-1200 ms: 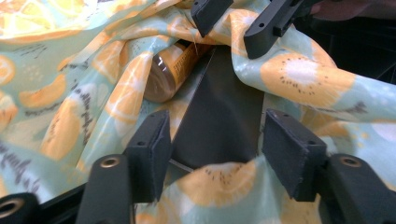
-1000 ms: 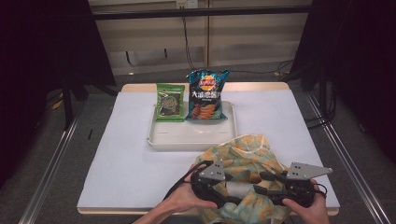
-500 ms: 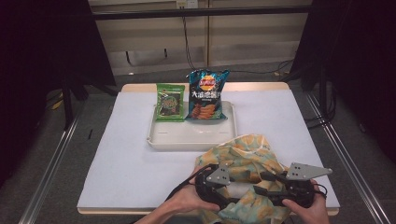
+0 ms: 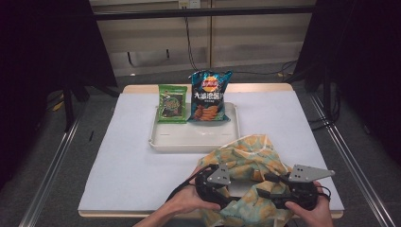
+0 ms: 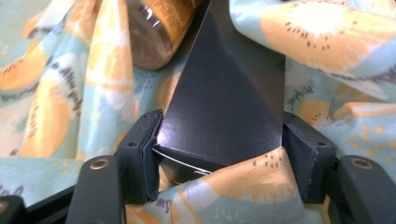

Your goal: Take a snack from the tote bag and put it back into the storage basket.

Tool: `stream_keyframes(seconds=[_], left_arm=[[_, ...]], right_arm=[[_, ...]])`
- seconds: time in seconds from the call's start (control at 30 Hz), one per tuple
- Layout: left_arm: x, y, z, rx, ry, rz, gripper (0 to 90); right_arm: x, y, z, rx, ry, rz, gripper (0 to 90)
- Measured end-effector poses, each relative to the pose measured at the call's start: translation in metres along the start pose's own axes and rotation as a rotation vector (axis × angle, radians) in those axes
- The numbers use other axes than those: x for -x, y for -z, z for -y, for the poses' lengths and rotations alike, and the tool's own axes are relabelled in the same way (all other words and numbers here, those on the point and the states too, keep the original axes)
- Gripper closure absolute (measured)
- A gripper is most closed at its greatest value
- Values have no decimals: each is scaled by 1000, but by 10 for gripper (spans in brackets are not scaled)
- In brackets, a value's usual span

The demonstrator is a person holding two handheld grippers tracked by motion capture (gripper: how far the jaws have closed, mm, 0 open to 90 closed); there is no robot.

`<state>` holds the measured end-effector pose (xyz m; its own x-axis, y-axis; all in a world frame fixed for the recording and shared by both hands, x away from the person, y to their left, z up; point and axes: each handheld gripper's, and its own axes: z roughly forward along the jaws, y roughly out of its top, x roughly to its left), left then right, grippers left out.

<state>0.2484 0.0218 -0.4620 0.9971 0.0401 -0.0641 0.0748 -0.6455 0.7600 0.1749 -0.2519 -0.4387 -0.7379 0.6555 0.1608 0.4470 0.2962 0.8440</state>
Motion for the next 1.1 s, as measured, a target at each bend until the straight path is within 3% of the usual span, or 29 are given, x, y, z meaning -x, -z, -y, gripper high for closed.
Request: stream_keyframes(seconds=[0.13, 0.27, 0.43, 0.5, 0.57, 0.7, 0.73, 0.77, 0.8, 0.87, 0.93, 1.0, 1.1], left_arm=[[-1, 7, 6, 4, 12, -11, 353], [-1, 18, 11, 9, 54, -4, 301], [1, 37, 13, 92, 120, -16, 242], [1, 43, 16, 107, 134, -24, 252], [2, 46, 21, 89, 143, -31, 265], [5, 52, 33, 62, 145, -22, 351], [6, 54, 36, 61, 128, -26, 419], [6, 55, 38, 69, 137, -3, 454], [7, 56, 40, 68, 130, 15, 615], [8, 55, 41, 47, 111, 46, 665], [9, 50, 42, 8, 81, 57, 856], [10, 45, 43, -29, 55, 59, 884], [7, 39, 47, -93, 50, 57, 900]], right_arm=[[0, 0, 1, -7, 1, -5, 410], [-1, -1, 0, -4, 7, -11, 402], [-2, -1, -3, 0, 8, -14, 390], [-3, -1, -3, 3, 7, -13, 388], [-3, -1, -3, 2, 9, -16, 385], [-3, -1, -3, 5, 8, -15, 379], [-3, -1, -3, 6, 8, -15, 376], [-3, -1, -3, 6, 7, -17, 370], [-3, -2, -3, 4, 3, -11, 352], [-3, -2, -3, 4, 2, -17, 349], [-4, -2, -3, 2, 2, -11, 347], [-4, -2, -3, 2, 3, -11, 346], [-4, -2, -2, 1, 4, -14, 345]])
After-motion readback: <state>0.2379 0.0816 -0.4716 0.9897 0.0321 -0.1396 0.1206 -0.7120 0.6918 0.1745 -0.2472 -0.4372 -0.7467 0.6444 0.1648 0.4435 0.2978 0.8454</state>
